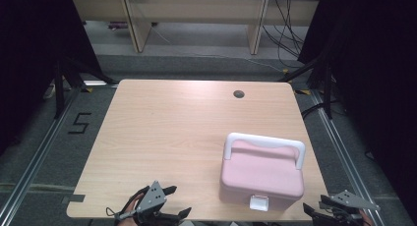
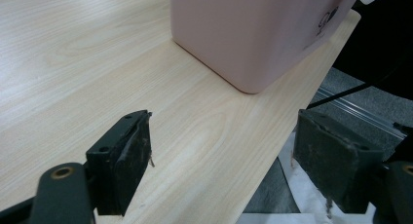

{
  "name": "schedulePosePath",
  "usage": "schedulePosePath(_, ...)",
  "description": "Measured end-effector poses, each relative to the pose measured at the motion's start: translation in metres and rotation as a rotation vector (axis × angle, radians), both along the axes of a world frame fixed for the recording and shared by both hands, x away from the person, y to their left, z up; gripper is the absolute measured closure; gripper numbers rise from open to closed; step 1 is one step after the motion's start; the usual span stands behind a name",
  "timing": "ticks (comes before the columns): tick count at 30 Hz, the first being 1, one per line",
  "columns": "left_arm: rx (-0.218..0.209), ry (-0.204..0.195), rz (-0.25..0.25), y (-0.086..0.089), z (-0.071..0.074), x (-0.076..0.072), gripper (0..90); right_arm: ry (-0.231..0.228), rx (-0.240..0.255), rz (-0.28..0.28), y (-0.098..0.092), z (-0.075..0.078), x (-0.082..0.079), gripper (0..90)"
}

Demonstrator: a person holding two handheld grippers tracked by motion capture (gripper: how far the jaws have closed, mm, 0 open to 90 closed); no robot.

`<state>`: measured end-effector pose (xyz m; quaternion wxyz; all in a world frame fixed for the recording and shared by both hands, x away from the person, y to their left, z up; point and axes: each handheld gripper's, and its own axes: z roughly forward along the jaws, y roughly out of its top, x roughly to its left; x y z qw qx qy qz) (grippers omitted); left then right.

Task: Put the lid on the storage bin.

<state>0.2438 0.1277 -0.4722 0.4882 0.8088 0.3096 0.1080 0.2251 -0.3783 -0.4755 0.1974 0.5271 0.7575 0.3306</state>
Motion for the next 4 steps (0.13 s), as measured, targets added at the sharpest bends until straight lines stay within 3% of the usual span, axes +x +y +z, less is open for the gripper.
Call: schedulePosePath(4,-0.007,0.001,-0.001,-0.0004,-0.0005,-0.0001,21.0,0.018,0.017,-0.023,0.0013,-0.0005,-0.0002,28.1)
